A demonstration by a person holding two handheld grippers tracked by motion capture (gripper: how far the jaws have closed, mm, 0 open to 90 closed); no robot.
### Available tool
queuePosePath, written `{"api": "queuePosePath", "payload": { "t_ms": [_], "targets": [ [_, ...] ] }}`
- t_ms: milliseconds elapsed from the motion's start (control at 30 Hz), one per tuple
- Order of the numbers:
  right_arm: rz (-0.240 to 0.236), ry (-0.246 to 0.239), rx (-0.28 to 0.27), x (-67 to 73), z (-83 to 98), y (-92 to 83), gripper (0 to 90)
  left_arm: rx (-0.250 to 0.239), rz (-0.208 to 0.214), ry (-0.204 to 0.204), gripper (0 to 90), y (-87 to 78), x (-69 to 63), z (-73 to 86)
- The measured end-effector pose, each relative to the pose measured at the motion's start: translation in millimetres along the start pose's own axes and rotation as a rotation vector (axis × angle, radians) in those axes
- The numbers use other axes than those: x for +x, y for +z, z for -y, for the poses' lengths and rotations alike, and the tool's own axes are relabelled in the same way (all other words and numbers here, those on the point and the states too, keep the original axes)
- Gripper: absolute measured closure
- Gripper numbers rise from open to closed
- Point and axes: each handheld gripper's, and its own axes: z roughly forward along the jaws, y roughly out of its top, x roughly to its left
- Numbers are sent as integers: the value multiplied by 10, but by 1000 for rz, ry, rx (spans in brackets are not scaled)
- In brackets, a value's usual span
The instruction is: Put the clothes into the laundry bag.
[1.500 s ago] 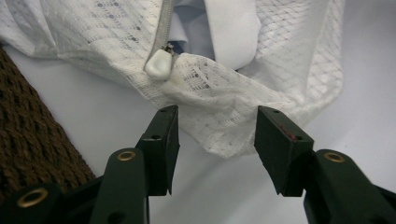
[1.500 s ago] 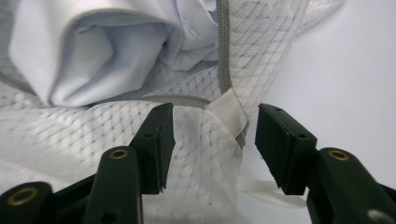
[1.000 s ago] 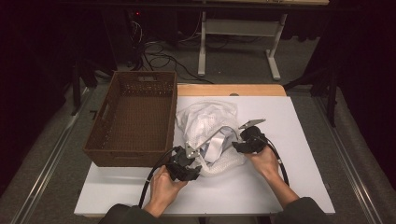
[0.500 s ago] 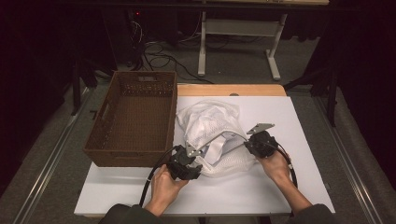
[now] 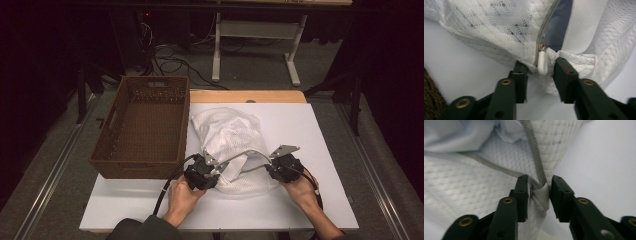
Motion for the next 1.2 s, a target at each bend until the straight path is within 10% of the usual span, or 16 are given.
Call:
{"api": "queuePosePath", "payload": {
  "t_ms": [633,933,1200],
  "targets": [
    [-201,-237,-89,765,-506,-124,817,-13,6,21,819,-201,0,129],
    [-61,-225,39,692,-729,635,880,-34,-76,42,826,-286,38,141],
    [47,-120,41,479,-856,873,896,-50,-106,37,834,-247,95,121]
  ]
}}
